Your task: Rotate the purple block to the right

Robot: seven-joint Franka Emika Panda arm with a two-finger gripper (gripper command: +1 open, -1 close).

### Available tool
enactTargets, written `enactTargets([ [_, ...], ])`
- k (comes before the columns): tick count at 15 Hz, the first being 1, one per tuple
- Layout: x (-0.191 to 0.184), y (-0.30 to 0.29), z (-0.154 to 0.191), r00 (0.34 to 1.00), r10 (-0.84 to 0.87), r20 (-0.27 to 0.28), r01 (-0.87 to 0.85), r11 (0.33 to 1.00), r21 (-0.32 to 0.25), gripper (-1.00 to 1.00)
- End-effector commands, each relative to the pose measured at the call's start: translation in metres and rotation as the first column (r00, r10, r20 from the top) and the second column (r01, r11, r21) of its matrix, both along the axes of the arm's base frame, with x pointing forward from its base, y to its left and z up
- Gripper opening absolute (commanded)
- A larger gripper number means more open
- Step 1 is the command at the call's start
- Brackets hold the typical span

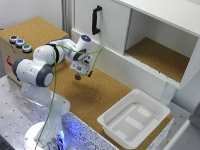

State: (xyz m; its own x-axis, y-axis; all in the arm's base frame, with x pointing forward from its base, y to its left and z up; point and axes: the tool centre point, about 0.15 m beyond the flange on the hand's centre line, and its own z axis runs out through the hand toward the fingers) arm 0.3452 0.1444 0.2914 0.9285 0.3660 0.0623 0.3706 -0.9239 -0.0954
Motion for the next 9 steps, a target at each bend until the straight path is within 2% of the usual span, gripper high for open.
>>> enactTargets([
  [1,0.026,0.028,-0.041,0.999,-0.032,0.011,0.034,0.992,-0.125,1.0],
  [3,0.034,0.028,-0.058,0.998,-0.055,0.024,0.058,0.992,-0.108,1.0],
  [5,0.044,0.02,-0.073,0.997,-0.079,0.004,0.079,0.994,-0.076,1.0],
  [9,0.058,0.012,-0.087,0.997,-0.076,-0.017,0.075,0.995,-0.063,1.0],
])
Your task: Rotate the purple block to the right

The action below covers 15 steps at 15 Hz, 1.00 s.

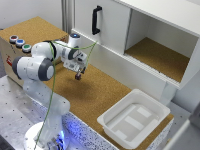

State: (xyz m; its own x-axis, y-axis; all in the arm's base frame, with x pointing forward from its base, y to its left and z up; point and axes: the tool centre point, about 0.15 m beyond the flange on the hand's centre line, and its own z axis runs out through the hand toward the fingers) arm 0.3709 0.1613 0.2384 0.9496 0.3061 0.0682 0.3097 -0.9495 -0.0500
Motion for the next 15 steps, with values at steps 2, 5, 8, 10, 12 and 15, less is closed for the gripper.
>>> enactTargets([
  [2,0.031,-0.005,-0.036,1.0,-0.009,-0.027,0.009,1.0,-0.021,-1.0],
  [5,0.026,-0.005,-0.036,1.0,-0.005,-0.024,0.005,1.0,-0.016,-1.0],
  [8,0.021,-0.008,-0.034,1.0,-0.008,-0.025,0.008,1.0,-0.002,-1.0],
  [10,0.019,-0.009,-0.035,0.999,0.001,-0.033,-0.002,1.0,-0.006,-1.0],
  [12,0.018,-0.01,-0.036,0.999,0.007,-0.046,-0.006,1.0,0.018,-1.0],
  [15,0.019,-0.007,-0.02,0.999,0.037,-0.037,-0.037,0.999,0.023,-1.0],
])
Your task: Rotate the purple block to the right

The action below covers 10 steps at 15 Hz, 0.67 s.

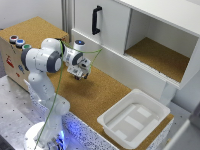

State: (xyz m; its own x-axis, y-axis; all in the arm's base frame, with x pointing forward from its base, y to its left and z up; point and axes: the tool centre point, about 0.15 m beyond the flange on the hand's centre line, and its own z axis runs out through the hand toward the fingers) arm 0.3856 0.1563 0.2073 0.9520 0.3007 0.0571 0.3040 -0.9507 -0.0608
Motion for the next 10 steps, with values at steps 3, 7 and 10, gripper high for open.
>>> enactTargets([
  [3,0.01,0.0,0.026,0.998,0.058,-0.035,-0.056,0.998,0.037,-1.0],
  [7,0.018,0.004,0.042,0.998,-0.047,-0.033,0.048,0.999,0.017,-1.0],
  [10,0.032,0.0,0.039,0.97,-0.236,-0.062,0.235,0.972,-0.026,-1.0],
])
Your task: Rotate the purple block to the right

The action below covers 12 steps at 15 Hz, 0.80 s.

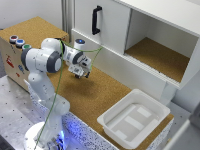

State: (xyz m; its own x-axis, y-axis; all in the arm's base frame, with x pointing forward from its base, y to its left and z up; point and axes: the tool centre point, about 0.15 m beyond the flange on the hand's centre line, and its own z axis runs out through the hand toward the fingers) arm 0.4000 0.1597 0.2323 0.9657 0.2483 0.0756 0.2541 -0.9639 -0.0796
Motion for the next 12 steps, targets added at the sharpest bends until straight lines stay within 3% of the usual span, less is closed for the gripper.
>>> enactTargets([
  [1,0.022,-0.007,0.01,0.965,-0.242,-0.1,0.238,0.97,-0.05,-1.0],
  [6,0.024,-0.019,-0.004,0.843,-0.506,-0.181,0.494,0.862,-0.112,-1.0],
  [9,0.005,-0.025,-0.018,0.696,-0.687,-0.21,0.689,0.721,-0.075,-1.0],
  [11,-0.005,-0.024,-0.016,0.577,-0.796,-0.185,0.805,0.592,-0.039,-1.0],
  [12,-0.003,-0.023,-0.013,0.531,-0.831,-0.163,0.836,0.546,-0.062,-1.0],
])
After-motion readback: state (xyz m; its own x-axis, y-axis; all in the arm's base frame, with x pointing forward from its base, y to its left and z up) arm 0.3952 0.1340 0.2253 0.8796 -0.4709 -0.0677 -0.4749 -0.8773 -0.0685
